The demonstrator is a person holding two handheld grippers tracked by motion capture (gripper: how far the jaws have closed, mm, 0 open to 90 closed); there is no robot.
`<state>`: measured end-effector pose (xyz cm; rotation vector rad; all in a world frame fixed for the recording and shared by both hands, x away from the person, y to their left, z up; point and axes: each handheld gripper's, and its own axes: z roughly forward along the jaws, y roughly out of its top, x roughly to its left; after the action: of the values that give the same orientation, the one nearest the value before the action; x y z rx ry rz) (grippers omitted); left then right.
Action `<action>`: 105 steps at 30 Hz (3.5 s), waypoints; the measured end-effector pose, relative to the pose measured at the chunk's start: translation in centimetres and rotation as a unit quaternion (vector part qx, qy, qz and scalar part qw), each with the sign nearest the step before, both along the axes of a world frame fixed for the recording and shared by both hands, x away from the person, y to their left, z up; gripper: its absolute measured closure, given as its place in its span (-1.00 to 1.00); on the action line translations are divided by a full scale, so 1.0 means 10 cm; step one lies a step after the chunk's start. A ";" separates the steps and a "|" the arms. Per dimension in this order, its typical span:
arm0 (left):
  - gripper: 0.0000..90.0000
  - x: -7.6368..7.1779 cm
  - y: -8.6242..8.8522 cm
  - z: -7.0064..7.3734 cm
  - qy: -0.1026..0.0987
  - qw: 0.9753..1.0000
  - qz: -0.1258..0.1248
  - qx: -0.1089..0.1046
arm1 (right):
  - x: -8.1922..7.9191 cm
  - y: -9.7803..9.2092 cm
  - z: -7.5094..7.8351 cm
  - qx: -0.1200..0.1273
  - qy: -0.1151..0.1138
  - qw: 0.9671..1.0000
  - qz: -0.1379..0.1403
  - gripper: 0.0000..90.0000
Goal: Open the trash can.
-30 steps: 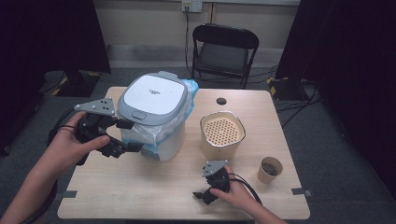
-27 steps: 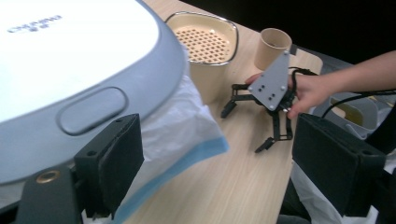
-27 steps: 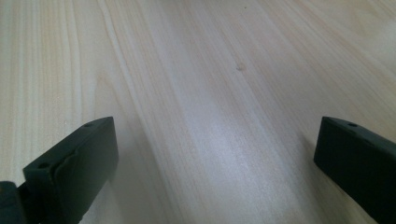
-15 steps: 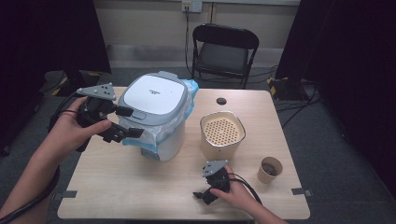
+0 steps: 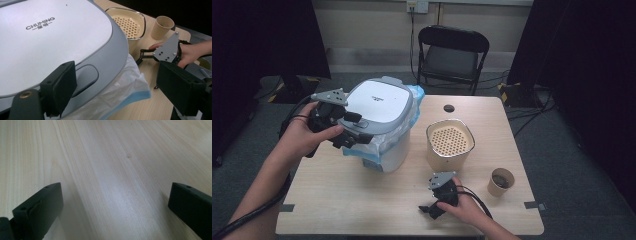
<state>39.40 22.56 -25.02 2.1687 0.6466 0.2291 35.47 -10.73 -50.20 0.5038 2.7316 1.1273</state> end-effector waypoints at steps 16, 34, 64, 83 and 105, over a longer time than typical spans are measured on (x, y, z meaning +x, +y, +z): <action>-0.73 0.03 -0.08 -0.03 -0.013 1.000 0.008 0.019 | 0.00 0.00 0.00 0.000 0.000 1.000 0.000 -1.00; -0.79 0.02 -0.05 -0.06 0.005 1.000 0.011 -0.010 | 0.00 0.00 0.00 0.000 0.000 1.000 0.000 -1.00; -0.66 -0.19 -0.13 -0.13 -0.009 0.999 -0.029 -0.030 | 0.00 0.00 0.00 0.000 -0.001 1.000 0.000 -1.00; -0.63 -0.39 -0.48 -0.66 0.009 0.995 -0.079 -0.053 | -0.01 -0.02 0.00 0.001 0.000 1.000 -0.005 -1.00; -0.66 -0.59 -0.69 -1.38 0.048 0.991 -0.114 -0.051 | -0.01 -0.06 0.00 0.000 0.002 1.000 -0.003 -1.00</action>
<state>33.55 15.69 -38.80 2.1415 0.4485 -0.0292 35.35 -11.29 -50.18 0.5133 2.7316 1.1269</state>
